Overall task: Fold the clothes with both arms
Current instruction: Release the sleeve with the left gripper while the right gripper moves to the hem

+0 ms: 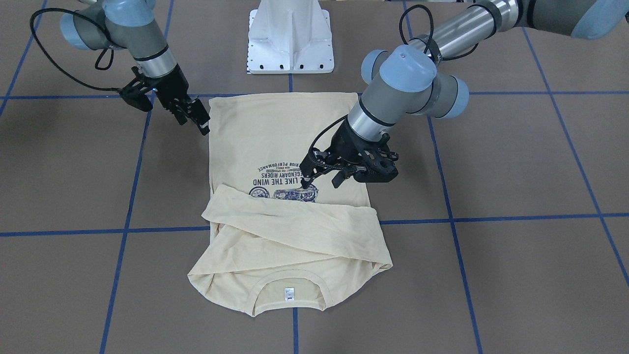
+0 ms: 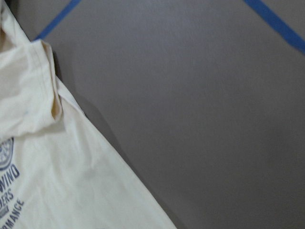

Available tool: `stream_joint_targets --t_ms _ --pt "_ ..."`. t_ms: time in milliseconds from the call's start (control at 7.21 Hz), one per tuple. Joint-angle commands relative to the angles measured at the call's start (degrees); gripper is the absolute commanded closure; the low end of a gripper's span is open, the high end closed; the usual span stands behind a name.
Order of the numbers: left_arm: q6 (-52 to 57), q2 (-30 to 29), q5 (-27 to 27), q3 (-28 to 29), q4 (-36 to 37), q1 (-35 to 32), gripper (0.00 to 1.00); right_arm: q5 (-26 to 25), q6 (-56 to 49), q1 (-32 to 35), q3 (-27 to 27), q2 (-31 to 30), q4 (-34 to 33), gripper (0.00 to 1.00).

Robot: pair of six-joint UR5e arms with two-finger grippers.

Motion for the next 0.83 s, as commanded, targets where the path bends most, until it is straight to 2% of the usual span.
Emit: stream_joint_targets --t_ms 0,693 --pt "0.64 0.43 -0.30 -0.12 -0.01 -0.53 0.14 -3.17 6.20 -6.88 0.86 -0.79 -0.15 0.05" --pt "0.47 0.43 -0.30 -0.12 -0.01 -0.53 0.14 -3.53 8.23 -9.01 1.30 -1.76 -1.12 0.13"
